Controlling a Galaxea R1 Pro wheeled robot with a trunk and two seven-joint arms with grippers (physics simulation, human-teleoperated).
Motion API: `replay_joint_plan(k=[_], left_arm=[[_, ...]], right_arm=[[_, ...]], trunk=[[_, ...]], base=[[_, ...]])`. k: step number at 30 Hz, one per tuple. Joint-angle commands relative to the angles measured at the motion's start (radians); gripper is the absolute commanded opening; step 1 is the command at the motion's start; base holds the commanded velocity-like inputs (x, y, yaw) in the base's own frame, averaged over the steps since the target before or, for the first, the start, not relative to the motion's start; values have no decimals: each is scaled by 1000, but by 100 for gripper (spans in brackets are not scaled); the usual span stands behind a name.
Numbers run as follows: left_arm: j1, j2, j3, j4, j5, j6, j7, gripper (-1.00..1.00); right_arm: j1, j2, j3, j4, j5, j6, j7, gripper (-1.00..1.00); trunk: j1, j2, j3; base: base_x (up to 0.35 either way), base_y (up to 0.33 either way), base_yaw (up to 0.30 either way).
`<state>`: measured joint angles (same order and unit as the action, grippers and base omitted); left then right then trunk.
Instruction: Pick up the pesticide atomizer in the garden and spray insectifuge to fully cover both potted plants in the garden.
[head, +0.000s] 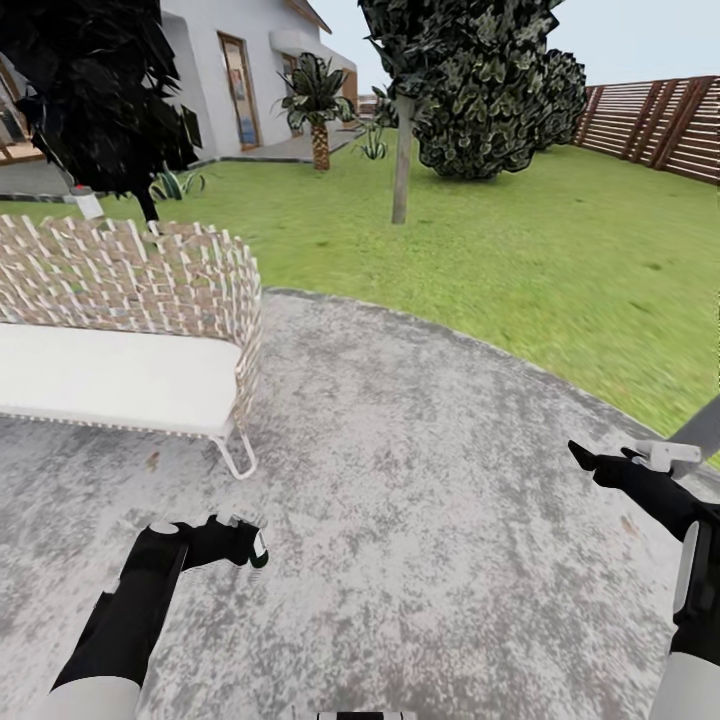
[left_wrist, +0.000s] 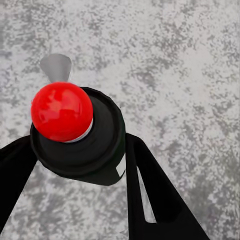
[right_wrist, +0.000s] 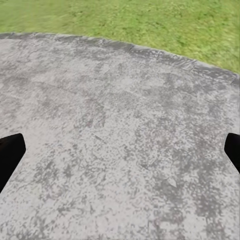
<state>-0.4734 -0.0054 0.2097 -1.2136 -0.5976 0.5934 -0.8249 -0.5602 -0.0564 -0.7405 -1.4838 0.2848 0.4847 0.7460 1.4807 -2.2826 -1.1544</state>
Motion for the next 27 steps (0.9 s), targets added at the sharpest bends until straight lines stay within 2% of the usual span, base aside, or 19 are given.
replay_joint_plan(k=[1, 12, 27], left_arm=[[-1, 0, 2, -1, -5, 5, -8, -100], [-1, 0, 2, -1, -5, 5, -8, -100], [-1, -1, 1, -1, -5, 5, -8, -100]], right_arm=[[-1, 0, -2, -1, 8, 3, 8, 100], [-1, 0, -2, -1, 8, 3, 8, 100], [-1, 0, -2, -1, 8, 3, 9, 100]], trunk=[[0, 0, 0], [0, 0, 9], [0, 0, 22]], base=[[294, 0, -178], [234, 0, -221], [16, 0, -227]])
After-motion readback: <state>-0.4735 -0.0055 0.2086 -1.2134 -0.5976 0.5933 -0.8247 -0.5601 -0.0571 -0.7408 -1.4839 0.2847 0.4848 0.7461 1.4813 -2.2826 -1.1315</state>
